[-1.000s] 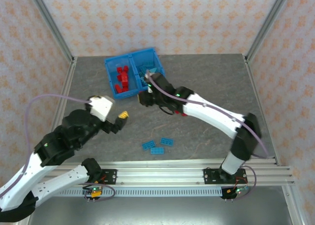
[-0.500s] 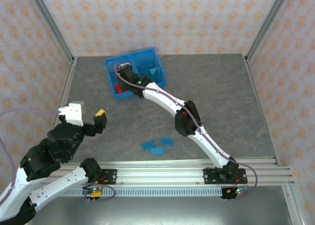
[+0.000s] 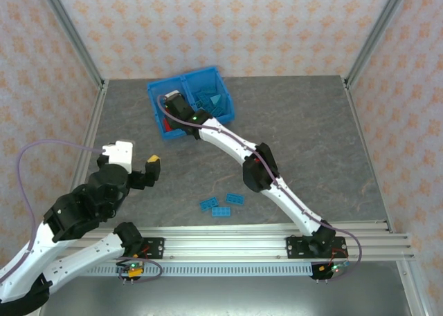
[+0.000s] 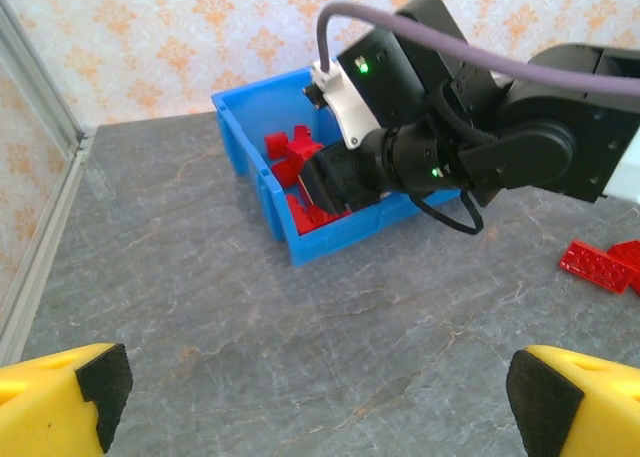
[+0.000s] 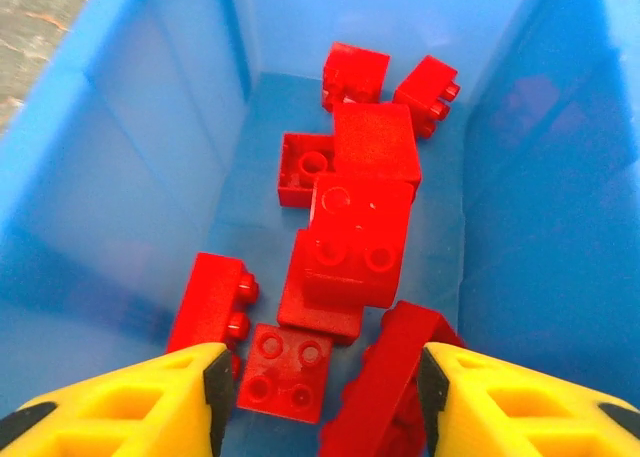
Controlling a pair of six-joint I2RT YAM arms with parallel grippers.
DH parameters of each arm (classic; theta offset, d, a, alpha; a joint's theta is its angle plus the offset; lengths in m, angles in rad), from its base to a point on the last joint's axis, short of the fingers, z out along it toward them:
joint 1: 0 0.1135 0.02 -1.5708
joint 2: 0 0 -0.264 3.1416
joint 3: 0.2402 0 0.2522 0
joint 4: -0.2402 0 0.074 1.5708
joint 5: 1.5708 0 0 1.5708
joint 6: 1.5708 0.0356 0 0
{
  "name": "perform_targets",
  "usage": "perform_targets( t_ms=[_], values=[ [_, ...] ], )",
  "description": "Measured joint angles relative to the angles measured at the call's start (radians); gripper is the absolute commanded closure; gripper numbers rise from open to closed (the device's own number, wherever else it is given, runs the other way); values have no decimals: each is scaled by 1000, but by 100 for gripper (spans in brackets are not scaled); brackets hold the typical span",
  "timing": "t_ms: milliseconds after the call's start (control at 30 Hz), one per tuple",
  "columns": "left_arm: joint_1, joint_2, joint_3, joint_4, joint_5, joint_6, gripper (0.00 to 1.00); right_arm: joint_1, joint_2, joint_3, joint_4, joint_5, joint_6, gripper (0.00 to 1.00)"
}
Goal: Sort the legos into containers by color
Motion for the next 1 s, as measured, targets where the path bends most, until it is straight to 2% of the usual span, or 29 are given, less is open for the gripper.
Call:
perform_targets(
  t_ms=[100, 167, 233, 333, 400, 500, 633, 733, 833, 1000],
  values=[
    [0, 19, 0, 3, 24, -23, 0, 3, -65, -15, -39, -18, 26, 49],
    [0, 35, 0, 18, 53, -45, 0, 3, -163, -90, -63, -27, 55, 49],
    [0, 66, 0, 44, 92, -71, 0, -3, -330, -256, -66, -42, 90, 48],
    [0, 181, 0, 122, 177, -121, 0, -46, -673, -605, -29, -91, 145, 44],
    [0, 308, 2, 192, 243, -158, 0, -108, -929, -842, -3, -121, 172, 42],
    [-7, 510, 18, 277, 319, -206, 0, -202, -1232, -1097, -1, -116, 192, 37],
    [-26, 788, 64, 392, 404, -304, 0, -223, -1571, -1368, -89, -67, 220, 33],
    [-26, 958, 125, 478, 430, -412, 0, -220, -1751, -1505, -183, -35, 268, 29],
    [-26, 1130, 250, 496, 426, -514, 1, -220, -1881, -1587, -259, -23, 326, 27],
    [-26, 1387, 504, 488, 415, -647, 3, -220, -1973, -1616, -335, -22, 388, 22]
  ],
)
